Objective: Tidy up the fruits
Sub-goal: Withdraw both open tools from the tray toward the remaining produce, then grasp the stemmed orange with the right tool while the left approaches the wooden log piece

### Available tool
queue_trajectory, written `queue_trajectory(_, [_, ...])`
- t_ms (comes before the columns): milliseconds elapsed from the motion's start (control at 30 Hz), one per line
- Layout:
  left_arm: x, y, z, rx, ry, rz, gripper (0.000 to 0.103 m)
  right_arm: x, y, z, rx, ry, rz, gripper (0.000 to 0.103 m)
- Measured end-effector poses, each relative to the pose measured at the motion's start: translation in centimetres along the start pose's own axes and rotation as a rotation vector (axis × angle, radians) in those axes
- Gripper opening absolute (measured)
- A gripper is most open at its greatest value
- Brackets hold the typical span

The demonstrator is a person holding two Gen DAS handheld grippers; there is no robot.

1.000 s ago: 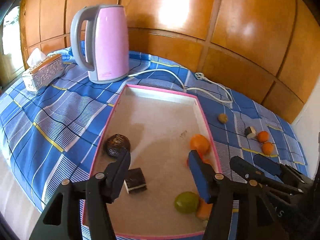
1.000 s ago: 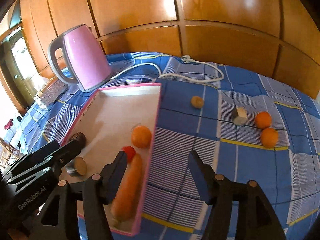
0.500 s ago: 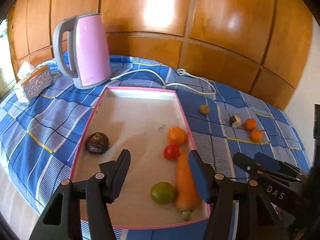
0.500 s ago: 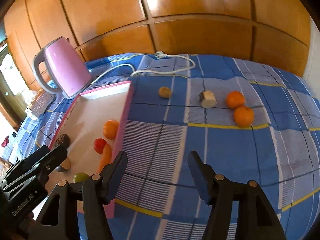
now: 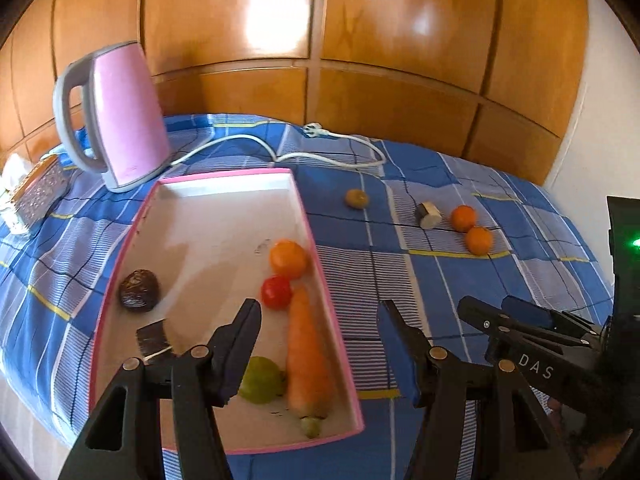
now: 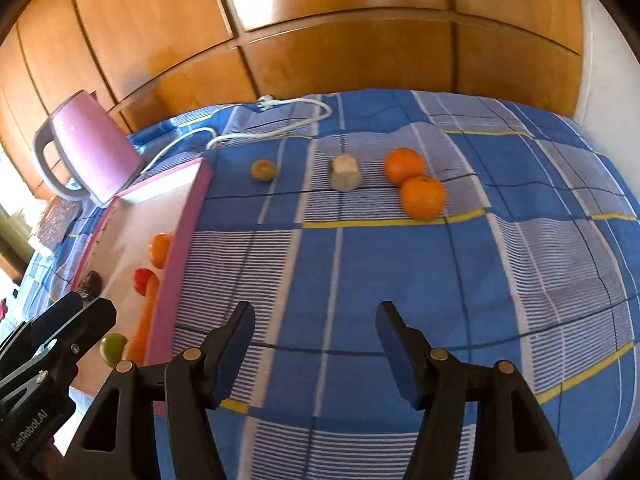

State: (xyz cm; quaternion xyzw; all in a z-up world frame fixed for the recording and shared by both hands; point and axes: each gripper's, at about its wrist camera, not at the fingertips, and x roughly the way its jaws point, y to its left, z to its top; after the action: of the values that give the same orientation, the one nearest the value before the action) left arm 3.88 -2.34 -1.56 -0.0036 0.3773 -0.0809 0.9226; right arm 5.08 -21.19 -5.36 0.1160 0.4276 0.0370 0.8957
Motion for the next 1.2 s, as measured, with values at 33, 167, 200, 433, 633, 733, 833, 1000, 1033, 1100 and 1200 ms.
queue_trajectory(33, [0.1, -0.3, 0.0, 0.007, 0.001, -0.004, 0.061, -0.1, -0.4, 0.0, 0.007, -0.001, -0.006, 0.064])
queue_trajectory(167, [0.6, -1.5, 0.2, 0.031, 0.011, -0.025, 0.061, -0.1, -2.1, -0.2, 0.040, -0.001, -0.031, 0.064])
queue_trajectory(200, [0.8, -1.7, 0.2, 0.034, 0.013, -0.029, 0.061, -0.1, -2.4, -0.2, 0.046, -0.002, -0.036, 0.064])
queue_trajectory(433, [1.8, -3.2, 0.2, 0.055, 0.034, -0.046, 0.061, 0.0, -4.6, -0.5, 0.089, 0.006, -0.066, 0.064])
queue_trajectory(633, [2.6, -4.1, 0.3, 0.067, 0.046, -0.058, 0.061, 0.4, -5.4, -0.5, 0.100, 0.013, -0.072, 0.064])
queue_trajectory(733, [3.2, -4.5, 0.4, 0.068, 0.056, -0.064, 0.061, 0.6, -5.7, -0.5, 0.105, 0.016, -0.073, 0.064])
queue_trajectory(833, [3.7, -4.8, 0.3, 0.067, 0.067, -0.066, 0.061, 0.8, -6.2, -0.4, 0.112, 0.019, -0.078, 0.064])
queue_trajectory(1000, [4.6, -5.4, 0.4, 0.072, 0.080, -0.072, 0.061, 1.3, -6.8, 0.0, 0.116, 0.023, -0.089, 0.064])
queue_trajectory(1033, [4.8, -5.6, 0.5, 0.074, 0.081, -0.072, 0.061, 1.4, -6.8, 0.1, 0.114, 0.023, -0.090, 0.064])
queue_trajectory(1100, [5.1, -5.8, 0.7, 0.076, 0.083, -0.073, 0.061, 1.7, -6.9, 0.5, 0.106, 0.024, -0.092, 0.064])
queue_trajectory(1200, [5.6, -6.2, 1.1, 0.073, 0.086, -0.074, 0.061, 2.3, -6.8, 1.2, 0.087, 0.020, -0.099, 0.064])
